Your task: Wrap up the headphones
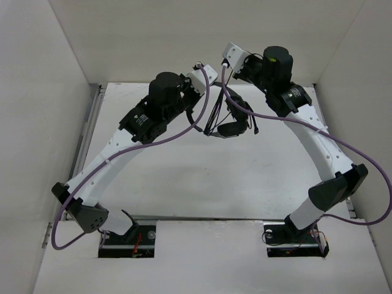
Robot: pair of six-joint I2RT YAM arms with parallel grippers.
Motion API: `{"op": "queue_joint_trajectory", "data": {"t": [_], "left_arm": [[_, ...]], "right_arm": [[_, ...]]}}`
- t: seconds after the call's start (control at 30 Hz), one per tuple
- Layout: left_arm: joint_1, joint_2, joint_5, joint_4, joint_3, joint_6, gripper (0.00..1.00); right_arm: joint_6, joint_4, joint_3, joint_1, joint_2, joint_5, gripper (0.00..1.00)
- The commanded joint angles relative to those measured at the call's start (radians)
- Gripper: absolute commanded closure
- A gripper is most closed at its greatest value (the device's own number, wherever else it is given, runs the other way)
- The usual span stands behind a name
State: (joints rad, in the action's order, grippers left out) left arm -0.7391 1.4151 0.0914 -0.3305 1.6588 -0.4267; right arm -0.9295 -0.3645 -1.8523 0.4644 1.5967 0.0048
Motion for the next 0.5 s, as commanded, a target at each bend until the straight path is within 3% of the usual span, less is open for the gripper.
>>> {"op": "queue_joint_trajectory", "data": {"t": [0.0, 0.23, 0.47], "left_arm": [[-0.024, -0.024, -0.091, -0.090, 0.088, 0.039, 1.00], [-0.038, 0.008, -0.168, -0.154, 0.226, 0.080, 1.00], [-0.035, 0.047, -0.235, -0.189, 0.349, 0.157, 1.00]], "right_arm": [[0.067, 0.127, -0.047, -0.046, 0.023, -0.003, 1.00], [0.231, 0.095, -0.033, -0.095, 0.043, -0.173, 0.90], [0.472, 0.027, -0.047, -0.142, 0.055, -0.529, 0.83]]}}
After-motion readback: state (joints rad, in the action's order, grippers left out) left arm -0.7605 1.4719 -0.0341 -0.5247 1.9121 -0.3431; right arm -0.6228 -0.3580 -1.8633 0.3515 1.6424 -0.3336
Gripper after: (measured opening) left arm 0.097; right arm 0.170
